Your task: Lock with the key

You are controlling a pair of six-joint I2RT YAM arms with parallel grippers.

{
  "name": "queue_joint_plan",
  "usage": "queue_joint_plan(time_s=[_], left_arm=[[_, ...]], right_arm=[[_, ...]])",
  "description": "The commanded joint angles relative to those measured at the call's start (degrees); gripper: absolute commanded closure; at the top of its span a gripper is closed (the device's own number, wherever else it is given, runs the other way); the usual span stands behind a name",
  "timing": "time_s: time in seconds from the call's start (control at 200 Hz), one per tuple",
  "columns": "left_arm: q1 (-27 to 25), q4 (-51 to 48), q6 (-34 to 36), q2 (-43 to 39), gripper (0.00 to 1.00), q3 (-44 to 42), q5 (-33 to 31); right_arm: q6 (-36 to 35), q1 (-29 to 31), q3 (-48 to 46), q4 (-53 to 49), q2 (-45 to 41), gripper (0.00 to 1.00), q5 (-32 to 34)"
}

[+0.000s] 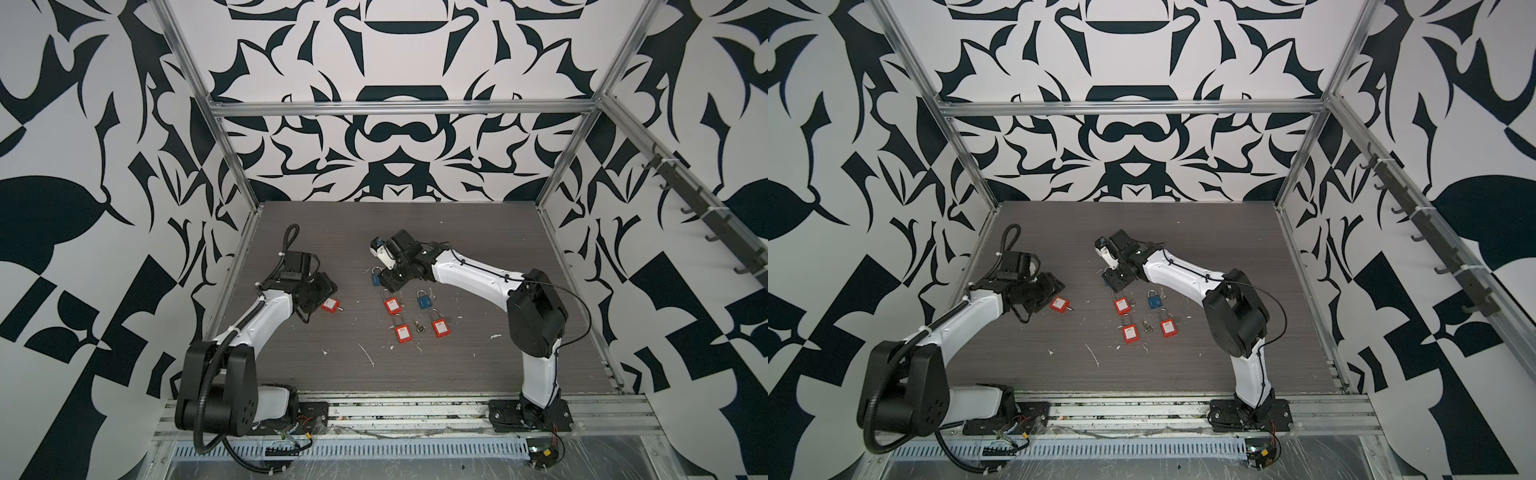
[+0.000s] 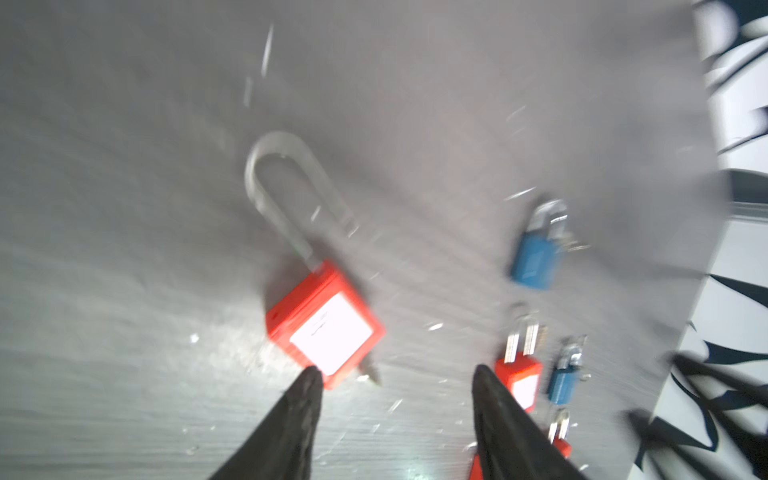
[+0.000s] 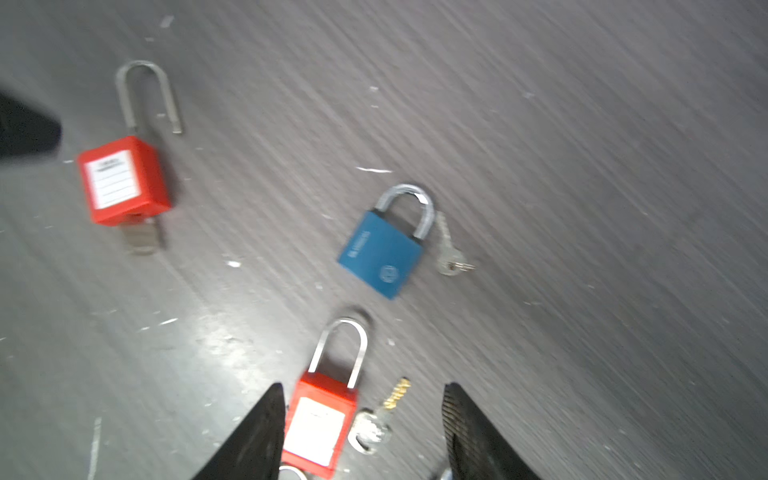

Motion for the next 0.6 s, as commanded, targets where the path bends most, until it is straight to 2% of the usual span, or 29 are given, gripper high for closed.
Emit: queue_joint_plan(time_s=[0.0,0.115,0.195,0.395,0.595], left_arm=[[5.20,-4.50,5.40,-3.57,0.39,2.64,-0.95],[12.70,-6.88,7.69,-2.92,0.39,4.82,4.13],[15.53,-8.43,9.91,-3.21,0.39,6.22,4.41],[19.12,-8.47,11.95,-4.03,0.39,7.06,5.71],[19.29,-7.79,11.22,-3.86,0.39,5.79,7.11]], right_arm=[[-0.23,2.81,1.53,1.87,1.33,0.37,-4.11],[0.08,5.33,4.47,3.15,4.80,0.37,-7.14],[-0.36,6.89,6.65,4.25,7.01,0.37,-8.21],[-1.95,9.01,13.66,4.57,13.39,0.36,-9.27],[-4.28,10.10,19.70,3.95,19.27,0.32,-6.91]])
